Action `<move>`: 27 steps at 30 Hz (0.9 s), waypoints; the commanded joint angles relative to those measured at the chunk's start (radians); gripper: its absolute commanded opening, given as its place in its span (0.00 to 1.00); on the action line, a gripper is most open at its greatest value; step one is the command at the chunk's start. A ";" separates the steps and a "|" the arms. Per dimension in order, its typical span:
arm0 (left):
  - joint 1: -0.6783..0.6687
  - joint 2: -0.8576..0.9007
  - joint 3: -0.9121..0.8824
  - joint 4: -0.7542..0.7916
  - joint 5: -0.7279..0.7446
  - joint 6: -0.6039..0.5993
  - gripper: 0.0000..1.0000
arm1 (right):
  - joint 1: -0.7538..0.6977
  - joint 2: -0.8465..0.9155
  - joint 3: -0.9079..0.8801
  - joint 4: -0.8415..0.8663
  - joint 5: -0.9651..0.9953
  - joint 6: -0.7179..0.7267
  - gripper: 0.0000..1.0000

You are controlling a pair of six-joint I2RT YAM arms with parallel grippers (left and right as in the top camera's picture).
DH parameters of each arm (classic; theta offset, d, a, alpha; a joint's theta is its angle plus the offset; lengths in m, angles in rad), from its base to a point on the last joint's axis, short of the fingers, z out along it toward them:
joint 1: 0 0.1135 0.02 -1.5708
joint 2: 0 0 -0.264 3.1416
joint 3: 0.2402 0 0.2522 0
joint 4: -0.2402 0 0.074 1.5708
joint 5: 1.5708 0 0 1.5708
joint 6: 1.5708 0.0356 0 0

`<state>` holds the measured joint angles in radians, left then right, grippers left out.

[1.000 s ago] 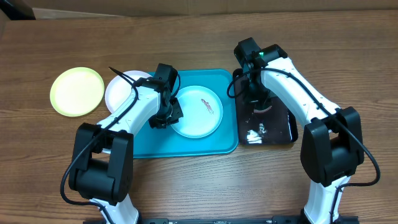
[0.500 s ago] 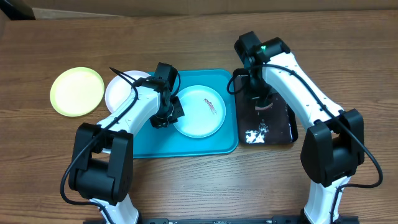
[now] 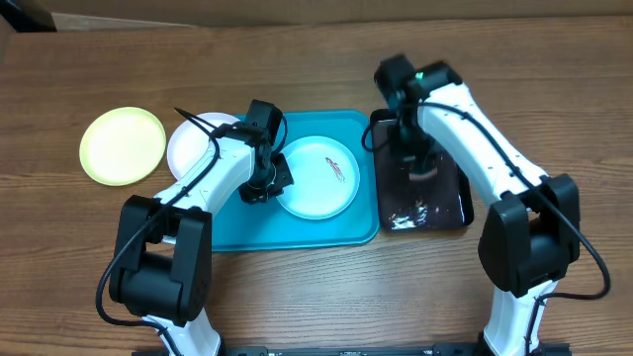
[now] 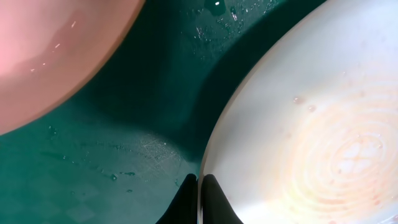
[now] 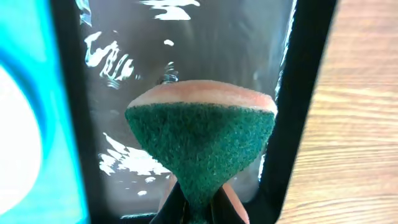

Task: Clean dirty plates on tray and stack at the side
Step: 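Carry the sponge with the right gripper over the light-blue plate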

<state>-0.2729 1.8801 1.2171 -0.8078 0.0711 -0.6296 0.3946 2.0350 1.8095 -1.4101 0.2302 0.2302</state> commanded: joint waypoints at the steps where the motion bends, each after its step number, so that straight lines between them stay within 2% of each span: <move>1: 0.003 0.010 -0.004 0.000 0.000 0.005 0.04 | 0.017 -0.049 0.143 -0.029 -0.109 -0.043 0.04; 5: 0.003 0.011 -0.004 0.000 0.000 0.006 0.04 | 0.056 -0.049 0.182 -0.002 -0.235 -0.063 0.04; 11: 0.003 0.011 -0.004 0.000 0.000 0.006 0.04 | 0.172 -0.041 0.136 0.118 -0.229 -0.063 0.04; 13: 0.003 0.010 -0.004 0.000 0.000 0.006 0.04 | 0.212 -0.039 0.111 0.166 -0.196 -0.062 0.04; 17: 0.003 0.010 -0.004 -0.003 0.000 0.006 0.04 | 0.293 -0.025 0.035 0.253 0.031 -0.011 0.04; 27: 0.003 0.010 -0.004 -0.003 0.000 0.006 0.04 | 0.325 -0.024 -0.207 0.530 0.200 0.009 0.04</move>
<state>-0.2733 1.8801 1.2171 -0.8082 0.0711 -0.6296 0.7204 2.0121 1.6493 -0.9257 0.3367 0.2218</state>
